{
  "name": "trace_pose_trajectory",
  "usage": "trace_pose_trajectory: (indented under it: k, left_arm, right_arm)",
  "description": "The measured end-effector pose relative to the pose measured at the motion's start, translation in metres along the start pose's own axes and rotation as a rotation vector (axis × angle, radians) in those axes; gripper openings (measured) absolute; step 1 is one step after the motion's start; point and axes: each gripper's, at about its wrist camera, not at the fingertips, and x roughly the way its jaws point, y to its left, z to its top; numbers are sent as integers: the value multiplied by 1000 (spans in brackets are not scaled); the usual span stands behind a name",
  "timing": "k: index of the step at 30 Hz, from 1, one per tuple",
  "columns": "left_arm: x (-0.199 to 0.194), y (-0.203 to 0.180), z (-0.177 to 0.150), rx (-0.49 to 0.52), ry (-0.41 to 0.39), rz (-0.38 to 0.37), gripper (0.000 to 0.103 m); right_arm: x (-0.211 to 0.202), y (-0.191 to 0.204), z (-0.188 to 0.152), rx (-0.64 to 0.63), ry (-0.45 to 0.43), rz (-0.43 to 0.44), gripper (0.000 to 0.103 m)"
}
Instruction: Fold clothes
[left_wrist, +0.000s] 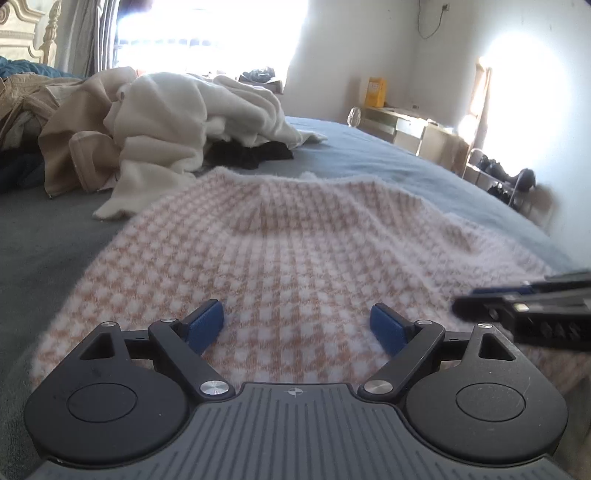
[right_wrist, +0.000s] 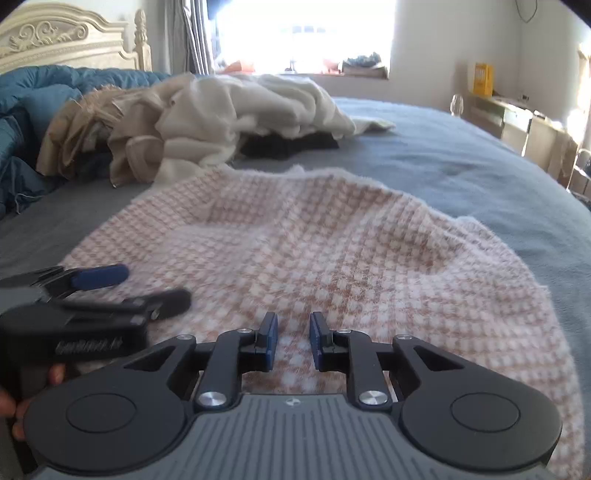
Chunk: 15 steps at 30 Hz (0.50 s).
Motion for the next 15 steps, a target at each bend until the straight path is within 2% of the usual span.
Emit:
trace_pose_trajectory:
  k: [2,7,9,15]
  left_arm:
    - [-2,-1,-5,11,-20,8,88]
    - [-4,8,-11,-20,-43,-29,89]
    - [-5,9,-15,-24,-60,-41,89]
    - [-8,13,-22,-36,-94,-70,89]
  right_arm:
    - [23,-6,14,-1,33,-14,21]
    - [74,-22,56,-1,98,-50,18]
    - [99,-29,71,26,129,-37,18]
    - [143,-36,115,46,127,-78,18]
